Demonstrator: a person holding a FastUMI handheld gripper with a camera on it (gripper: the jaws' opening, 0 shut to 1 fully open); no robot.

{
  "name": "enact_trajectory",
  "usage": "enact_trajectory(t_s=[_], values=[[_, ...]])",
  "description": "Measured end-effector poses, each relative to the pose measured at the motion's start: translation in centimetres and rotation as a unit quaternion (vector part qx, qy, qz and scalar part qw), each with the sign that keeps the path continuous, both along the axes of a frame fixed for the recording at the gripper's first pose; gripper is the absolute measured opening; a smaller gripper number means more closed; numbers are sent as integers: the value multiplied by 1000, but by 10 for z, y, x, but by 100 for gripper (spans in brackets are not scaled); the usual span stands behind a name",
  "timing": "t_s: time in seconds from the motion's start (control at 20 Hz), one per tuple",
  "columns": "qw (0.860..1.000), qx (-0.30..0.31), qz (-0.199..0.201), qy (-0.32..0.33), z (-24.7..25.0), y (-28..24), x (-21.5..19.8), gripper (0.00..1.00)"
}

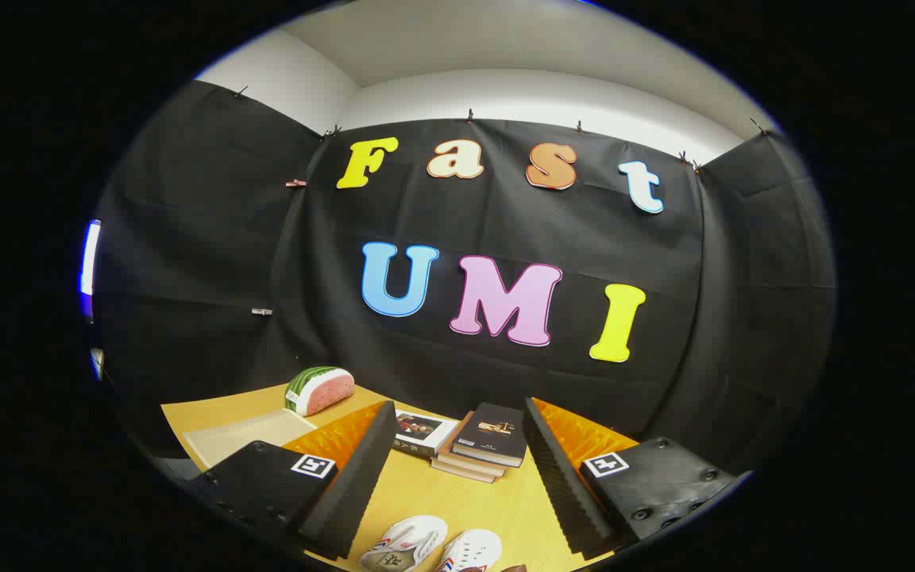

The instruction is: Open the storage box then place both shoes into the box .Put the left shoe in first, then the right shoe, with the right side of both shoes facing outward in a uniform manner.

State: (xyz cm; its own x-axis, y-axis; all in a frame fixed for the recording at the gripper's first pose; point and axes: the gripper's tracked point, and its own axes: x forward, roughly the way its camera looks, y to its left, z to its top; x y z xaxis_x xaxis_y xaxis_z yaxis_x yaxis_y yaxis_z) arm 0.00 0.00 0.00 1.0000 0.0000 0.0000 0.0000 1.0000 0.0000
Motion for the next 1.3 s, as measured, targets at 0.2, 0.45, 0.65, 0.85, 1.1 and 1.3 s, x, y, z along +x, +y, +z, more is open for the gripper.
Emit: enact_trajectory(t_s=[0.2,0.45,0.65,0.85,1.1,1.3], values=[[1000,10,10,5,-1,6,0,97],[1000,14,19,11,-4,9,0,97],[999,13,23,18,-7,12,1,97],[999,20,35,28,-12,17,3,97],[985,79,130,86,-38,64,6,98],[955,160,203,146,-64,101,8,99]])
